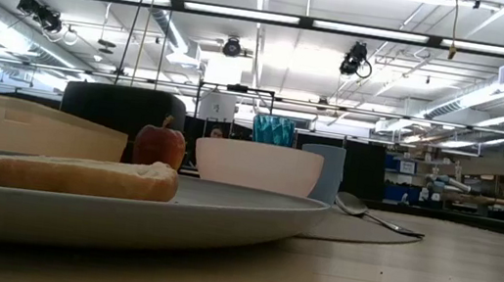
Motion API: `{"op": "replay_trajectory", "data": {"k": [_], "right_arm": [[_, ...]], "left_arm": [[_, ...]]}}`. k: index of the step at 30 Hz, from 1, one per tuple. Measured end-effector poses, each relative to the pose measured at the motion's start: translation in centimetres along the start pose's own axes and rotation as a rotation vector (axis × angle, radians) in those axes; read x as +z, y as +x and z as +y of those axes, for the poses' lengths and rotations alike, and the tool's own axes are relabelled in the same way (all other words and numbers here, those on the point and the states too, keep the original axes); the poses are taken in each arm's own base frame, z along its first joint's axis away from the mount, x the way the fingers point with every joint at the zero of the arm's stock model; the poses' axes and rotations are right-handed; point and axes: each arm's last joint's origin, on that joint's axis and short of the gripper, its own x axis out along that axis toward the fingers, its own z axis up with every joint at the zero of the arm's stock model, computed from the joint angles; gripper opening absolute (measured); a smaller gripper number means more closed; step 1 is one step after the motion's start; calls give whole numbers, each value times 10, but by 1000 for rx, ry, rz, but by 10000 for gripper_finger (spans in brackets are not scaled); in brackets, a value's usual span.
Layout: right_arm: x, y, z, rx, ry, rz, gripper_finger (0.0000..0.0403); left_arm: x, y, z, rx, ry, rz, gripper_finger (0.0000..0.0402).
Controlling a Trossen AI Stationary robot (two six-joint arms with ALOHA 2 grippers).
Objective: Arrange a breakfast setting
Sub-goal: Pour the cereal into the orange bowl
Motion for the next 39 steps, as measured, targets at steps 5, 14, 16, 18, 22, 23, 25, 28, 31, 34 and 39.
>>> {"op": "replay_trajectory", "data": {"k": [5, 14, 16, 18, 22, 23, 25, 28, 31, 34, 39], "right_arm": [[-19, -30, -7, -86, 19, 149, 237], [-29, -71, -17, -123, 80, 437, 236], [-25, -77, -19, -128, 86, 493, 236], [-20, -82, -21, -137, 92, 539, 236], [-14, -86, -22, -150, 85, 653, 236], [-13, -86, -23, -158, 79, 681, 236], [-13, -84, -23, -185, 56, 740, 236], [-15, -77, -23, -207, 17, 843, 236], [-12, -66, -22, -224, -6, 921, 236], [-9, -53, -22, -231, -33, 997, 236], [-4, -26, -20, -214, -62, 1080, 236]], "left_arm": [[-12, -3, 0, 130, -10, 85, 231], [-41, -11, 15, 398, -63, 307, 231], [-43, -10, 15, 426, -72, 321, 231], [-46, -9, 15, 442, -77, 335, 231], [-50, -2, 14, 456, -63, 362, 231], [-50, 1, 13, 463, -64, 361, 231], [-54, 4, 13, 474, -54, 388, 231], [-57, 12, 14, 494, -85, 404, 231], [-62, 19, 16, 491, -92, 453, 231], [-65, 21, 20, 503, -80, 495, 231], [-66, 24, 25, 518, -62, 514, 231]]}}
